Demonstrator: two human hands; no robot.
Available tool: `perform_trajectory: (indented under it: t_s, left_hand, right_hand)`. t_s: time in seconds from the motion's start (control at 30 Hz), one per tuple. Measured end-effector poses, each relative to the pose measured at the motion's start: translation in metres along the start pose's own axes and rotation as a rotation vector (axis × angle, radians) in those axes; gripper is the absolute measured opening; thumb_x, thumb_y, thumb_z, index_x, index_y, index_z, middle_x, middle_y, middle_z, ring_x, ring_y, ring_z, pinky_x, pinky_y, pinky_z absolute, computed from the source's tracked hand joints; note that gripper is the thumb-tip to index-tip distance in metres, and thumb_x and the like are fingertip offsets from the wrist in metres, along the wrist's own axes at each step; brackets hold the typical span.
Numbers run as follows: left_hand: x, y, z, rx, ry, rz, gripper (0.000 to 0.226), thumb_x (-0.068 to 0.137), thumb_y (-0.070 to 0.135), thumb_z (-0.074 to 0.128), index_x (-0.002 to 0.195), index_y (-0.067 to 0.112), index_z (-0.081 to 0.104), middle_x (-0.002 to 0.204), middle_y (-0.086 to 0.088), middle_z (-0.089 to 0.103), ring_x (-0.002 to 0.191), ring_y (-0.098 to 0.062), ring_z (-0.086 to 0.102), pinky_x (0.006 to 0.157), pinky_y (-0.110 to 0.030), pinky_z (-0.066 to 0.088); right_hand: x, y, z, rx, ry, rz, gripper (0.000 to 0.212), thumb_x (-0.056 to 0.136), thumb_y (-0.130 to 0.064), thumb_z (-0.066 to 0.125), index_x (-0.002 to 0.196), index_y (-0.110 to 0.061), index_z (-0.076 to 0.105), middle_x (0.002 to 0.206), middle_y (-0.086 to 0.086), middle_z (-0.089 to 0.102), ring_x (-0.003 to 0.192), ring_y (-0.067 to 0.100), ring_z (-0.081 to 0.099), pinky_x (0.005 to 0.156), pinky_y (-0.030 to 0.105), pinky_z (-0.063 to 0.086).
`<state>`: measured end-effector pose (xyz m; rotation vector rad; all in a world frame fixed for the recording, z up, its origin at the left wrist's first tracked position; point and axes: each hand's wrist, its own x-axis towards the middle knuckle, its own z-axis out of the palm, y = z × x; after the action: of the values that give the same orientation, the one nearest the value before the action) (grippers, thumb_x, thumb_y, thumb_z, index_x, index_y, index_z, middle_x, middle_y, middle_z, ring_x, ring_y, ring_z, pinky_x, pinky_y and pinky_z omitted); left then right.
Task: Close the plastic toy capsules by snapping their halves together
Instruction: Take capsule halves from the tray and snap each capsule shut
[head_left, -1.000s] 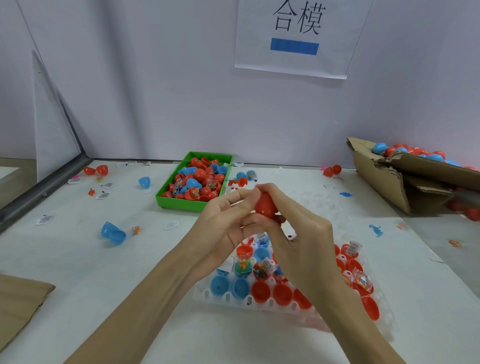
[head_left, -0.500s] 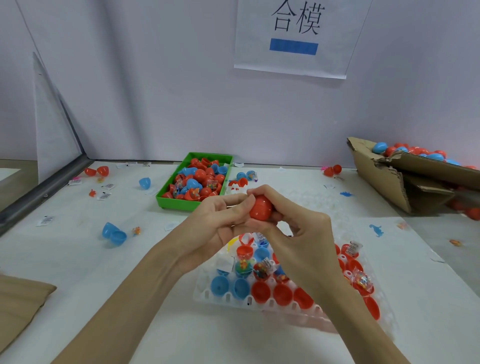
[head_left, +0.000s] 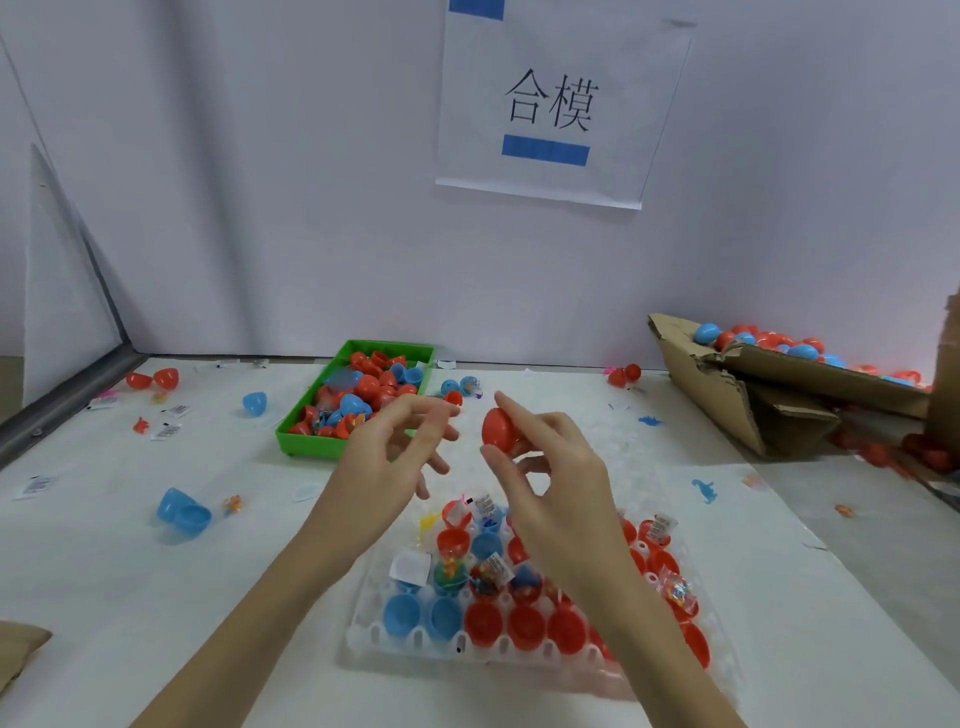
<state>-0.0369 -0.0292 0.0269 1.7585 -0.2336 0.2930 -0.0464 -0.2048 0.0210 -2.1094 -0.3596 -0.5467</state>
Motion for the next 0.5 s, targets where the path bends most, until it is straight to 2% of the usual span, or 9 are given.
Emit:
perform_trajectory:
  t_s: [0.03, 0.1, 0.17, 0.27, 0.33, 0.4, 0.43, 0.47, 0.5]
  left_hand:
    - [0.002, -0.002, -0.003, 0.01, 0.052, 0.016, 0.038, 0.091, 0.056, 0.054, 0.111, 0.027, 0.07, 0.092, 0.011, 0.073, 0.075, -0.016, 0.07, 0.057, -0.026, 0.058]
    - [0.006, -0.008, -0.01, 0.074, 0.148, 0.049, 0.021, 0.094, 0.046, 0.061, 0.105, 0.029, 0.069, 0.087, 0.012, 0.07, 0.072, -0.012, 0.067, 0.057, -0.022, 0.057]
    - [0.01, -0.017, -0.019, 0.192, 0.17, 0.056, 0.002, 0.096, 0.03, 0.071, 0.097, 0.029, 0.07, 0.083, 0.01, 0.07, 0.076, -0.006, 0.066, 0.065, -0.017, 0.056]
    - [0.012, -0.031, -0.028, 0.417, -0.02, 0.03, 0.01, 0.092, 0.023, 0.078, 0.087, 0.03, 0.073, 0.08, 0.012, 0.072, 0.079, 0.001, 0.065, 0.067, -0.011, 0.051]
    - [0.012, -0.036, -0.03, 0.525, -0.198, -0.024, 0.014, 0.091, 0.026, 0.079, 0.082, 0.036, 0.075, 0.083, 0.024, 0.071, 0.08, 0.003, 0.064, 0.066, -0.01, 0.05]
    - [0.011, -0.038, -0.033, 0.581, -0.315, -0.077, 0.011, 0.09, 0.031, 0.08, 0.081, 0.038, 0.077, 0.087, 0.032, 0.069, 0.082, 0.003, 0.063, 0.066, -0.011, 0.05]
    - [0.011, -0.038, -0.034, 0.591, -0.348, -0.09, 0.01, 0.089, 0.033, 0.081, 0.082, 0.039, 0.077, 0.088, 0.033, 0.069, 0.082, 0.002, 0.064, 0.065, -0.012, 0.051]
    - [0.011, -0.037, -0.036, 0.592, -0.371, -0.092, 0.009, 0.088, 0.033, 0.082, 0.084, 0.04, 0.078, 0.088, 0.032, 0.069, 0.081, 0.002, 0.064, 0.065, -0.012, 0.051]
    - [0.011, -0.036, -0.036, 0.59, -0.388, -0.089, 0.01, 0.087, 0.032, 0.083, 0.087, 0.04, 0.077, 0.088, 0.032, 0.069, 0.081, 0.002, 0.065, 0.065, -0.013, 0.051]
  right_hand:
    - [0.008, -0.001, -0.007, 0.14, 0.022, 0.123, 0.047, 0.098, -0.029, 0.066, 0.144, -0.033, 0.054, 0.104, -0.024, 0.062, 0.092, -0.005, 0.066, 0.076, 0.003, 0.05]
    - [0.033, 0.002, -0.027, 0.527, 0.073, 0.361, 0.035, 0.101, -0.022, 0.064, 0.136, -0.017, 0.061, 0.1, -0.007, 0.077, 0.092, 0.005, 0.074, 0.072, 0.01, 0.055]
    - [0.068, 0.012, -0.051, 1.026, 0.153, 0.564, 0.03, 0.102, -0.008, 0.06, 0.129, 0.004, 0.061, 0.115, 0.014, 0.075, 0.107, 0.022, 0.073, 0.078, 0.021, 0.061]
    - [0.122, 0.026, -0.088, 1.62, 0.421, 0.73, 0.033, 0.105, 0.002, 0.05, 0.137, 0.01, 0.051, 0.132, 0.027, 0.06, 0.118, 0.033, 0.065, 0.085, 0.031, 0.062]
    - [0.144, 0.037, -0.103, 1.863, 0.586, 0.738, 0.041, 0.106, 0.002, 0.046, 0.147, 0.008, 0.041, 0.145, 0.028, 0.051, 0.131, 0.037, 0.056, 0.101, 0.035, 0.055]
    - [0.15, 0.051, -0.109, 1.902, 0.691, 0.759, 0.046, 0.106, 0.003, 0.045, 0.15, 0.006, 0.036, 0.151, 0.031, 0.042, 0.137, 0.043, 0.047, 0.11, 0.044, 0.048]
    - [0.146, 0.053, -0.11, 1.843, 0.688, 0.713, 0.045, 0.105, 0.002, 0.046, 0.15, 0.005, 0.037, 0.146, 0.034, 0.045, 0.133, 0.048, 0.049, 0.111, 0.054, 0.044]
    - [0.144, 0.055, -0.11, 1.73, 0.641, 0.69, 0.043, 0.105, -0.001, 0.047, 0.147, 0.008, 0.041, 0.136, 0.036, 0.051, 0.123, 0.051, 0.055, 0.108, 0.063, 0.041]
    - [0.142, 0.052, -0.108, 1.576, 0.546, 0.709, 0.041, 0.106, -0.004, 0.047, 0.144, 0.012, 0.042, 0.13, 0.037, 0.055, 0.117, 0.052, 0.057, 0.109, 0.063, 0.038]
